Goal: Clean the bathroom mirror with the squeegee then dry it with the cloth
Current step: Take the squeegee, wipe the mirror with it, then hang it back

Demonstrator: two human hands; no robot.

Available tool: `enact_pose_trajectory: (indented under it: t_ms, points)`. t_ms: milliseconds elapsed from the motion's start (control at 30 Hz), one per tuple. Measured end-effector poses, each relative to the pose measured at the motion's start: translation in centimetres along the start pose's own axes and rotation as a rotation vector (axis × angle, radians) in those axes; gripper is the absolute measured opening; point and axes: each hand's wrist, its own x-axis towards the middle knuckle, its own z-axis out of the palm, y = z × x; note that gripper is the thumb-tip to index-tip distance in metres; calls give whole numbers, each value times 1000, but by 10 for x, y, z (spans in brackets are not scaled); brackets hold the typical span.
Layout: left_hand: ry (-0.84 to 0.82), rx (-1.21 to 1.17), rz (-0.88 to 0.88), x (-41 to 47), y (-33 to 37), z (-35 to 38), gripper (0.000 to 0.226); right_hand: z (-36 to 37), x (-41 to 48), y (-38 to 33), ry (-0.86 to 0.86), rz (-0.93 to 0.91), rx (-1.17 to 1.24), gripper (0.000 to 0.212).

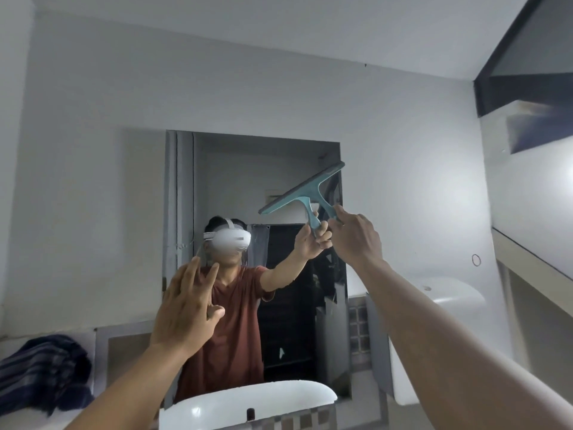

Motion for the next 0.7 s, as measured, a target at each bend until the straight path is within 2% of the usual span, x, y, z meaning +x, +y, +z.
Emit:
enact_pose_trajectory:
  t_ms: [133,267,467,567,700]
  points:
    - [-3,-10,41,-16,-6,1,92,13,-21,-4,7,50,75,39]
    - [-83,11,131,-42,-16,7,86,28,-42,-4,23,67,141,40]
    - [-174,23,146,-56,-18,8,96,43,-60,-11,47,109,228,27]
    - [-157,42,152,-56,-18,11,96,49,-68,-13,66,121,264,29]
    - [-139,81,175,-58,-19,13,94,59,-84,-19,43,145,308,17]
